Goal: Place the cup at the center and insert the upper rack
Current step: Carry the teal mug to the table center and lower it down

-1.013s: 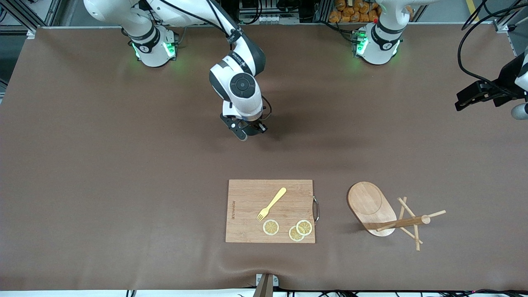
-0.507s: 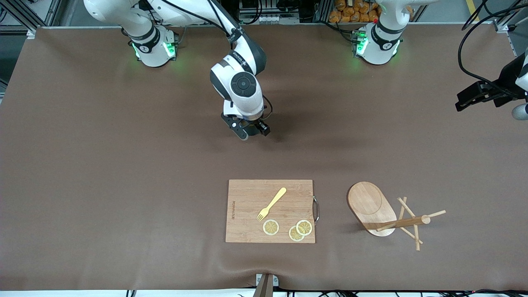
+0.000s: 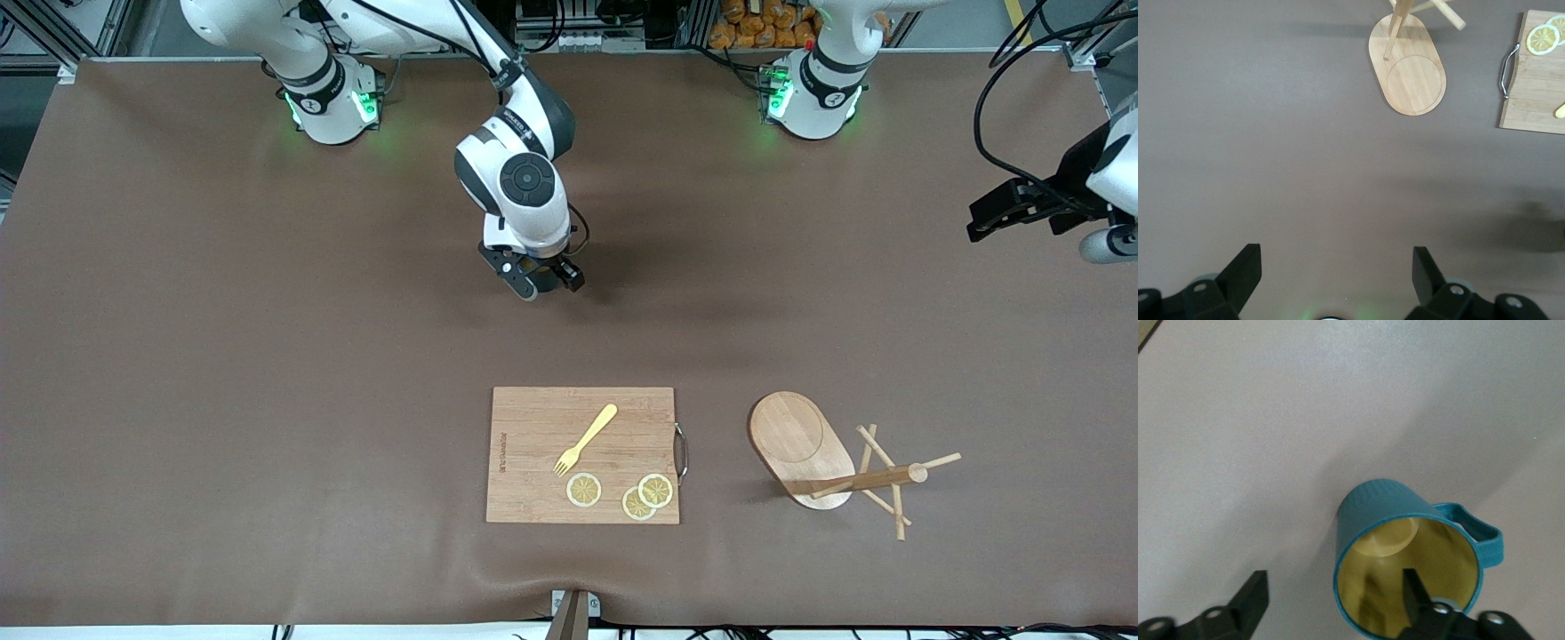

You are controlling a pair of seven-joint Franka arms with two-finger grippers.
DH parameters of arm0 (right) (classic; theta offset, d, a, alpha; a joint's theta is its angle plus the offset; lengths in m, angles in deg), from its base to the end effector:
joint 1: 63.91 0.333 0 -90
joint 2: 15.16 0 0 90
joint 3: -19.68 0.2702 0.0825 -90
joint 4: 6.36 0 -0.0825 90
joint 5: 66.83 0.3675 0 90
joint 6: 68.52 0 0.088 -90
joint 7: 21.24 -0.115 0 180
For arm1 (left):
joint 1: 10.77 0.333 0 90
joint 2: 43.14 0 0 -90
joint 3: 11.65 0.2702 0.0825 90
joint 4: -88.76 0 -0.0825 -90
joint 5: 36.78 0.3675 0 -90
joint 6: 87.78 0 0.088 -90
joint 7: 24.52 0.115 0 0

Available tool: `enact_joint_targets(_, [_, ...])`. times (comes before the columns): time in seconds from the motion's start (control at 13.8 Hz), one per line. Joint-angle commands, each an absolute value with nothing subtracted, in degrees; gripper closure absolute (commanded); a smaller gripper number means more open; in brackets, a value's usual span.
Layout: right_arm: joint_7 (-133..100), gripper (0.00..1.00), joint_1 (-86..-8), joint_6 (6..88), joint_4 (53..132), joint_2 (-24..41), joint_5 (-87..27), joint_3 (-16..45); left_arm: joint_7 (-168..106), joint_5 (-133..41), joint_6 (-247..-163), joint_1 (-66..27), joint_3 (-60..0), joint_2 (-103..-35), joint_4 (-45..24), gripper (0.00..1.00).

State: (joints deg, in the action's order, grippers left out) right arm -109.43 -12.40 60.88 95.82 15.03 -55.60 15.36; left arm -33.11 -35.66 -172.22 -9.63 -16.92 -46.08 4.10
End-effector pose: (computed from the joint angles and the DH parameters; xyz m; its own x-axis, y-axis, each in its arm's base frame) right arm 0.4129 0.4582 0.2200 0.6654 -0.7386 -0.1085 -0.7382 -0.6726 0.0514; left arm 0.5403 -0.0354 0.5769 0.9955 0.0796 -0.0521 0.0785 -0.9967 -0.0229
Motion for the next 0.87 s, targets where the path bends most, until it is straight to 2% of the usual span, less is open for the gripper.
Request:
enact_joint_targets(0.0, [-110.0,0.52,-11.3,60.9,95.4,15.3,-54.6,14.5,-32.6,-35.9,-173.7,-9.5,-17.0,-47.4,4.4,0.00])
enact_joint_targets(0.14, [-110.0,0.87,-11.3,60.7,95.5,15.3,-54.6,14.5,-32.6,-35.9,-174.9,-9.6,-17.1,-47.5,4.4,0.00])
enact_joint_targets(0.22, [-110.0,1.00,-11.3,60.6,95.5,15.3,-54.6,14.5,-32.6,-35.9,-175.1,-9.6,-17.1,-47.5,4.3,0.00])
enact_joint_targets(0.8, [-113.3,1.00,-9.0,60.3,93.0,15.1,-54.5,14.6,-32.6,-35.9,-175.8,-10.1,-17.1,-48.7,4.1,0.00])
